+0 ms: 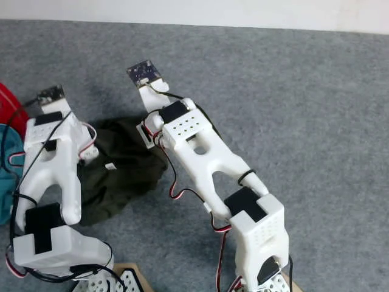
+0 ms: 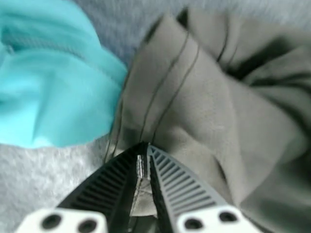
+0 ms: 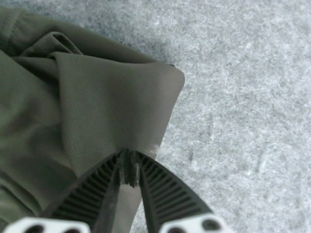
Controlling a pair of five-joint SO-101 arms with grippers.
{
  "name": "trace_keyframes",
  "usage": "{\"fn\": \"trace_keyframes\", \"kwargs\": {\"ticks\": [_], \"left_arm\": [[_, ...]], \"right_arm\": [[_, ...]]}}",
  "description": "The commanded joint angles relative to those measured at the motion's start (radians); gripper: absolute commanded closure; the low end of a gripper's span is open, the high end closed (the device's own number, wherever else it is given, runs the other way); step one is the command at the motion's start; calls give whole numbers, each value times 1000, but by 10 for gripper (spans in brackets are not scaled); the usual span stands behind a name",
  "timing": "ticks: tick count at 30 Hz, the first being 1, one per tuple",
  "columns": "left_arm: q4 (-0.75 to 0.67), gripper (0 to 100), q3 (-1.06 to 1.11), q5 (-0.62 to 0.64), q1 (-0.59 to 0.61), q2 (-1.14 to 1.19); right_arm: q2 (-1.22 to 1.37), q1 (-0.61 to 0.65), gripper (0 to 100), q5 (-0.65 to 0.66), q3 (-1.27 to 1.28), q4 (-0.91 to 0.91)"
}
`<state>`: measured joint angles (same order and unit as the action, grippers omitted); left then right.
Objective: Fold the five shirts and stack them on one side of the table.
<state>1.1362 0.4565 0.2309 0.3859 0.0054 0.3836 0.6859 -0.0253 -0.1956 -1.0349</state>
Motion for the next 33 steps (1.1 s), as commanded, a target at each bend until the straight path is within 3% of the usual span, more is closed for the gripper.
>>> {"fn": "trace_keyframes", "kwargs": {"ticks": [1,9,16,25,33], "left_arm": [[-9,995,88,-8,-21,-54],[120,995,110,-11,-16,-62],[196,995,139,-12,-31,-255],[127,995,389,-81,-53,-380],[126,995,255,-75,-47,-387]], "right_arm": [[-19,-8,992,-2,-7,15],[-19,-8,992,-2,-7,15],[-18,-5,992,-2,-7,15],[-19,-7,992,-2,-7,15],[-19,-7,992,-2,-7,15]]}}
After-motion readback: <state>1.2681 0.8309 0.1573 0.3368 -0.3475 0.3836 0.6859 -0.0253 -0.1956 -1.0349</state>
